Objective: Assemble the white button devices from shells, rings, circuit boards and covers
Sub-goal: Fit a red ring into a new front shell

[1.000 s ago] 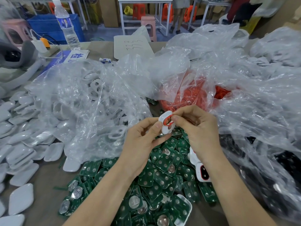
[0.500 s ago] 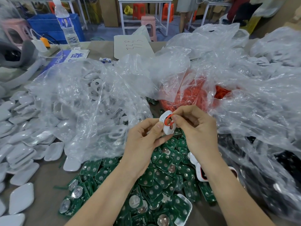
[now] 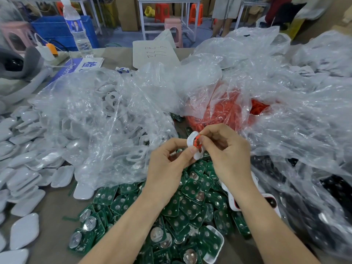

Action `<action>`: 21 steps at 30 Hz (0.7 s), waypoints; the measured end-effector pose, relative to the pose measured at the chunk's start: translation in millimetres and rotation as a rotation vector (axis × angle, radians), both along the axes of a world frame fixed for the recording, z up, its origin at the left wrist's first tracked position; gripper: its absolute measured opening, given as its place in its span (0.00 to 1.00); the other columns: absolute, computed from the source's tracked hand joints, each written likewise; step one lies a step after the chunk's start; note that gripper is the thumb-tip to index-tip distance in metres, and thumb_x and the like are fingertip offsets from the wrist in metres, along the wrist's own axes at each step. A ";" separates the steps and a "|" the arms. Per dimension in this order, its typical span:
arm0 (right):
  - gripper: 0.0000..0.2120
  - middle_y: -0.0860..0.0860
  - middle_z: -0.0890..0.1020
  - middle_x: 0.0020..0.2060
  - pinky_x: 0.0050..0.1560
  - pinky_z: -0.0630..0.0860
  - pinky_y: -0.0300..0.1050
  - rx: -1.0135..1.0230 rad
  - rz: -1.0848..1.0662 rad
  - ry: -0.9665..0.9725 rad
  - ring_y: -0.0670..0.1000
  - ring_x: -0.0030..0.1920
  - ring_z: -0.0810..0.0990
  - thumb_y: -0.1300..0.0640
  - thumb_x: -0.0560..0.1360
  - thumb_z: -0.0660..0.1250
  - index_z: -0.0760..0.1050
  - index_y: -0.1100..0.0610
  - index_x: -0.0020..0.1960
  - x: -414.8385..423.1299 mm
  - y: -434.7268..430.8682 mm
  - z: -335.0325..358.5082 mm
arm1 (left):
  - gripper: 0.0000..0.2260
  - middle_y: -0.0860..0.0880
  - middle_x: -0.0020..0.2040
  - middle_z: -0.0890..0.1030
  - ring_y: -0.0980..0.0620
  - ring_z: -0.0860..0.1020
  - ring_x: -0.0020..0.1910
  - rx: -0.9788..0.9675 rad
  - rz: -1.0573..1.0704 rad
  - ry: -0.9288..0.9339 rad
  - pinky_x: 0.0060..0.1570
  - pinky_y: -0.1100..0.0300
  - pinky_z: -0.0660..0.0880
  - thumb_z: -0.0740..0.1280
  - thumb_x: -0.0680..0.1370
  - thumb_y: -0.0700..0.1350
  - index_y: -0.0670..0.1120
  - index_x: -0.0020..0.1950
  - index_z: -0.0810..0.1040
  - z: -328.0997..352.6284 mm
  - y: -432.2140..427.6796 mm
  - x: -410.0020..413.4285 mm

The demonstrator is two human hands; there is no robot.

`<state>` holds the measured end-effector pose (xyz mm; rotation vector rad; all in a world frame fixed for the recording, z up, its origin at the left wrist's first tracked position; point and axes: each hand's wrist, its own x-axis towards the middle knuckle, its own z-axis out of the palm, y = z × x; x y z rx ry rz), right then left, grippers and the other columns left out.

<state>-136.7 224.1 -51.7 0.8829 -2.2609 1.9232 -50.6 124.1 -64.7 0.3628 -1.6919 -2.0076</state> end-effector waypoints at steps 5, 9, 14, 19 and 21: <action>0.10 0.52 0.83 0.39 0.43 0.81 0.55 -0.005 -0.015 0.025 0.53 0.39 0.83 0.66 0.73 0.70 0.80 0.51 0.43 -0.2 -0.1 -1.2 | 0.10 0.53 0.41 0.85 0.55 0.83 0.41 -0.120 0.054 -0.049 0.50 0.58 0.81 0.71 0.76 0.41 0.58 0.43 0.84 0.0 -2.2 -1.1; 0.10 0.50 0.82 0.39 0.40 0.81 0.47 -0.021 -0.042 0.048 0.51 0.38 0.83 0.67 0.72 0.71 0.80 0.52 0.42 1.0 -0.3 -2.4 | 0.10 0.52 0.41 0.86 0.50 0.84 0.42 -0.129 0.067 -0.065 0.49 0.55 0.82 0.71 0.76 0.42 0.58 0.43 0.84 0.5 -1.4 -0.8; 0.11 0.49 0.81 0.37 0.37 0.75 0.34 0.016 -0.120 0.168 0.45 0.36 0.80 0.68 0.70 0.72 0.80 0.53 0.42 4.1 -3.2 -6.1 | 0.06 0.50 0.40 0.85 0.44 0.83 0.43 -0.162 0.087 -0.073 0.53 0.42 0.79 0.72 0.76 0.42 0.54 0.44 0.85 0.0 2.0 0.7; 0.09 0.47 0.80 0.36 0.36 0.72 0.28 0.009 -0.178 0.208 0.44 0.36 0.79 0.68 0.69 0.72 0.80 0.54 0.41 7.0 -3.5 -8.2 | 0.06 0.50 0.40 0.86 0.52 0.84 0.42 -0.141 0.070 -0.037 0.46 0.61 0.80 0.72 0.75 0.38 0.50 0.45 0.84 0.7 5.5 2.4; 0.09 0.46 0.80 0.36 0.36 0.71 0.29 -0.002 -0.180 0.200 0.44 0.36 0.79 0.67 0.69 0.71 0.80 0.54 0.41 7.8 -4.4 -8.7 | 0.08 0.52 0.39 0.86 0.56 0.84 0.41 -0.125 0.069 -0.039 0.44 0.67 0.78 0.73 0.74 0.38 0.52 0.43 0.84 1.5 6.5 2.9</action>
